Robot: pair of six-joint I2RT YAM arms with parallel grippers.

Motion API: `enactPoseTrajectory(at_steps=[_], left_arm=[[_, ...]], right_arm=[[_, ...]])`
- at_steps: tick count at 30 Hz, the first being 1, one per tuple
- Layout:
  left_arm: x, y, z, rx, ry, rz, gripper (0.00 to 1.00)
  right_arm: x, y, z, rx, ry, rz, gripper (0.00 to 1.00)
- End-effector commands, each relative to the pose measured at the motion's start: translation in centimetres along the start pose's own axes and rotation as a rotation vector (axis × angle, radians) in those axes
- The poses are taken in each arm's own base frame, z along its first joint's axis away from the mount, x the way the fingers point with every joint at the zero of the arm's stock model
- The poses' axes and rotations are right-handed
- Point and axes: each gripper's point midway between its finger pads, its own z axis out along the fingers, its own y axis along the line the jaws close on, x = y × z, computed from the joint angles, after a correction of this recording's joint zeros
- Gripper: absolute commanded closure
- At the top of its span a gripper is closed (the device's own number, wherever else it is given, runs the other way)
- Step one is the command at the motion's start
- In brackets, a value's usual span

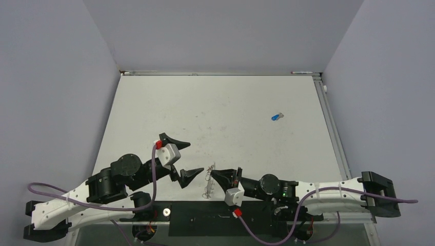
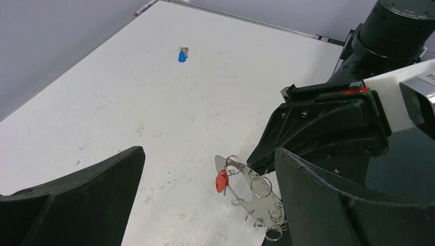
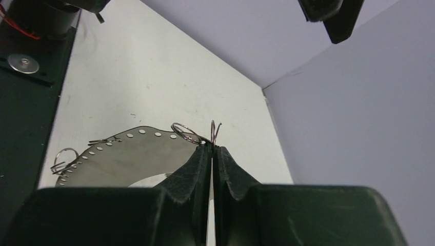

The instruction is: Put the keys on the keyring

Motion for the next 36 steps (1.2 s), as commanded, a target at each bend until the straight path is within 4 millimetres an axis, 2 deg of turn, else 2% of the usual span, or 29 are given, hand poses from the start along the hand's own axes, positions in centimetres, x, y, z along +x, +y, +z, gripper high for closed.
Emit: enactPoseTrajectory(at_steps=[1,4,7,9,10,13,16,18,21,23,29,36], left_arm=[[-1.7,0.6,-0.2,-0.030,-0.071,-0.021,0.04],[-1.7,0.7,-0.2,-0.033,-0.074,-0.022,0.04],[-1.9,0.9,-0.2,-0.050,-0.084,-0.056,0.04],[-2.5,1.8,-0.1,-0.101,-0.108,-0.098,0.04],[-2.9,2.8,-0.1,-0.164,-0.125,-0.141,0.04],[-4.9,4.5,-0.5,-0.270,-0.207,-0.292,0.04],[-7.0,5.1,-0.9,-0.296,-0.324,-0.453,0.04],[-7.8,5.5,-1.4,-0.307,-0.409,-0.624,0.04],[-7.6,7.3,-2.4,-0.394,-0.534,-0.950,0.04],[-7.0,7.9,-2.8,-0.420,-0.580,-1.100,0.04],[-9.8,7.3,-3.0,-0.262,-0.739,-1.281,0.04],[-11.6,6.5,-2.4,-0.171,-0.799,-1.303,0.04]], right_arm=[[-2.3,-4.2,-0.3,0.222,-0.023,-0.189,0.95],[-2.3,-4.0,-0.6,0.252,-0.012,-0.248,0.95],[-2.5,-4.3,-0.4,0.262,-0.013,-0.216,0.95],[-2.6,-4.8,-0.3,0.282,-0.013,-0.172,0.95],[-2.6,-5.1,-0.3,0.293,-0.009,-0.152,0.95],[-2.2,-5.8,-0.4,0.322,0.015,-0.110,0.95],[-1.9,-6.4,-0.5,0.350,0.032,-0.074,0.95],[-1.8,-7.0,-0.7,0.389,0.041,-0.038,0.95],[-1.2,-7.6,-0.8,0.425,0.061,-0.006,0.95],[-0.6,-8.0,-0.8,0.456,0.081,0.013,0.95],[0.3,-10.4,-1.9,0.586,0.106,0.103,0.95],[2.4,-14.4,-4.2,0.723,0.165,0.196,0.95]])
